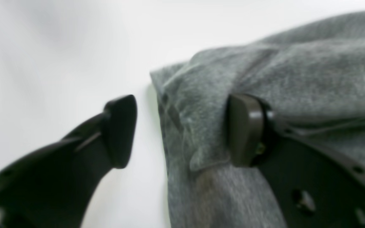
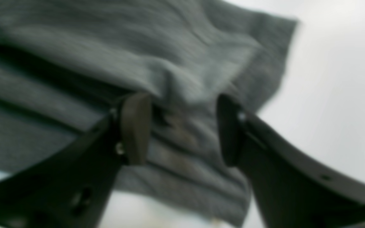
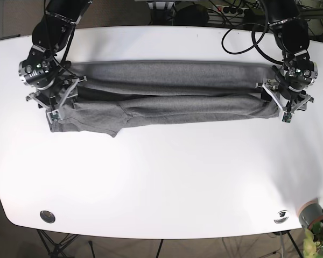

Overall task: Fold the T-shirt properly
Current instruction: 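Lift the hem with both grippers and fold it over toward the collar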

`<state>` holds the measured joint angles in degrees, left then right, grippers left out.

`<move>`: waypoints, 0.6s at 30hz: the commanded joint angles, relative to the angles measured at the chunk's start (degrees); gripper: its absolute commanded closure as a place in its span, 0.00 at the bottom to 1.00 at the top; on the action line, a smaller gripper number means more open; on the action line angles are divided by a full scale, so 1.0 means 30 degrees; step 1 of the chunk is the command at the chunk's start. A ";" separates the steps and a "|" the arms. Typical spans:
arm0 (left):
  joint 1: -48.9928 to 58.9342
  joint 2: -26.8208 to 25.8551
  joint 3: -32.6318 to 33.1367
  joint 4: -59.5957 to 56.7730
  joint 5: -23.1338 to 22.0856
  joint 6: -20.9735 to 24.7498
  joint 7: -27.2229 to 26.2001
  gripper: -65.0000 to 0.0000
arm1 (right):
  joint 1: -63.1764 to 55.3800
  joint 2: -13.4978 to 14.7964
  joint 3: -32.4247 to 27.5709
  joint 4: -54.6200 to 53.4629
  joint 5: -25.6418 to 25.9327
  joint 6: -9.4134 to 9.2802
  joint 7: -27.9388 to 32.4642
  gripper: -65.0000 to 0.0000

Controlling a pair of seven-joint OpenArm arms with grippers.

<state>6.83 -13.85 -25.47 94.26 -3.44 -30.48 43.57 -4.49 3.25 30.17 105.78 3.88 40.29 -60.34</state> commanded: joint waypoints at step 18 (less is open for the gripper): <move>0.0258 -0.0527 0.1180 0.4669 -0.2032 0.0211 -0.0326 0.36 | 0.2157 0.0632 -0.0168 0.0565 0.2912 -0.0098 -0.1529 0.35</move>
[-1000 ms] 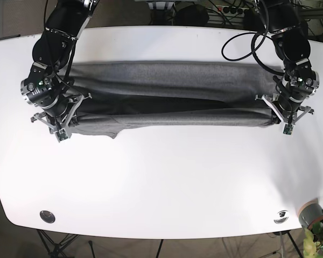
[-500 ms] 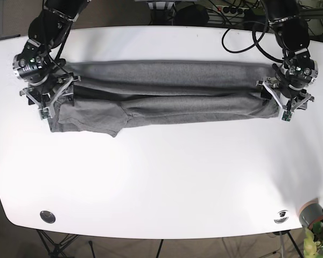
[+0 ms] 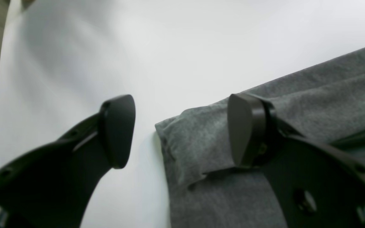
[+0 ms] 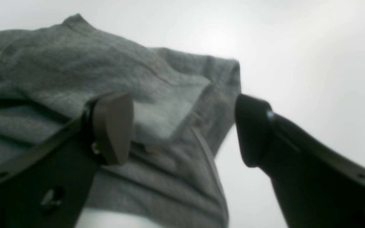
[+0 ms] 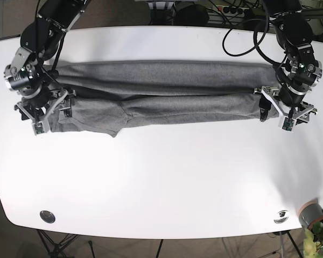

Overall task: Fold the T-shirt properly
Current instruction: 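Lift the hem with both grippers and fold it over toward the collar, then lower the folded edge and release both grippers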

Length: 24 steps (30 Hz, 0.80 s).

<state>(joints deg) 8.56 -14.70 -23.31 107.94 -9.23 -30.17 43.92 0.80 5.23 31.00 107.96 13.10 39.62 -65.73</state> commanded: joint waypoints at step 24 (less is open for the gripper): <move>-0.1021 -0.1767 0.0488 -0.9064 -0.0131 -0.0008 -0.2230 0.36 | 0.0862 0.1933 -0.1910 -0.9834 -0.1247 0.0128 0.5662 0.77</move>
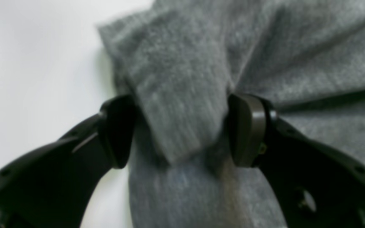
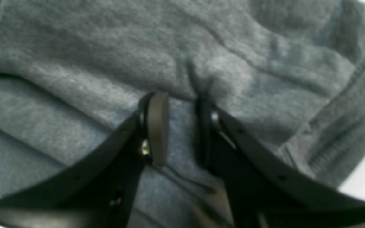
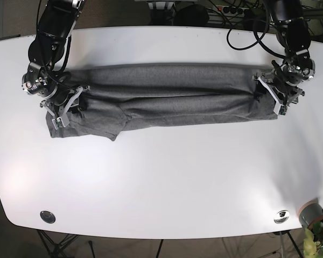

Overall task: Fold the T-shirt properly
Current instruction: 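Lower the folded edge and release both grippers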

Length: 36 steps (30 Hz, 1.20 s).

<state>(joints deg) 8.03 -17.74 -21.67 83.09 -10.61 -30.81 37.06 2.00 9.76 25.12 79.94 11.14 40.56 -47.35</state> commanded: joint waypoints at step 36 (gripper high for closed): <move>-0.4831 -0.0813 -0.6681 -0.2978 -0.5093 -0.3064 0.6006 0.23 | -0.0095 -0.1334 -0.0038 0.4078 -0.0415 -0.0185 -0.0465 0.78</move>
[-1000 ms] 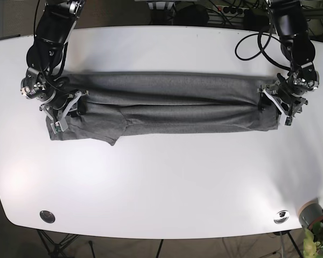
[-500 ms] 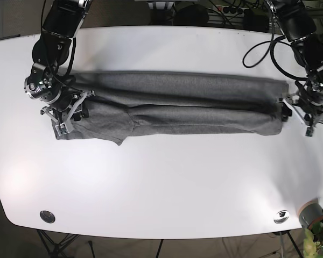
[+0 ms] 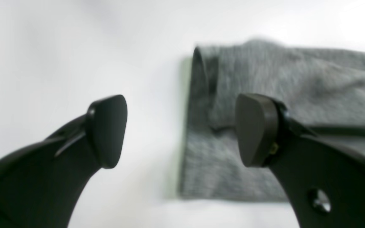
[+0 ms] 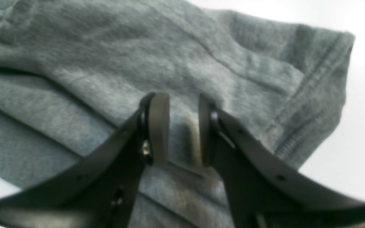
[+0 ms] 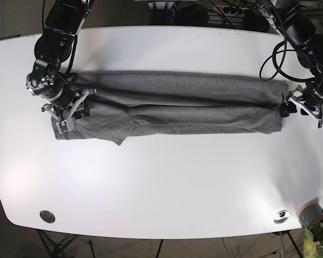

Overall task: Fold the T-shirt properly
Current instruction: 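Lower the folded edge and release both grippers, then grasp the shirt end with the left gripper and fold it toward the right gripper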

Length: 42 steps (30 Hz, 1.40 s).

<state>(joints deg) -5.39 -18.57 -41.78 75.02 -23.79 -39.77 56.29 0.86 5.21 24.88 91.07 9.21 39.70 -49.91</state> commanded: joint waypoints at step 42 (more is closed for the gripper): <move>0.1840 0.2541 0.4974 0.9263 -0.1081 -0.0077 -0.0376 0.99 | 0.0254 -0.0375 0.0160 0.0340 0.0226 0.0099 0.0388 0.78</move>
<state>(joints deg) 0.32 -11.84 -28.08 99.20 -25.89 -39.79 55.02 0.64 3.49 25.23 91.02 9.15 39.70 -50.04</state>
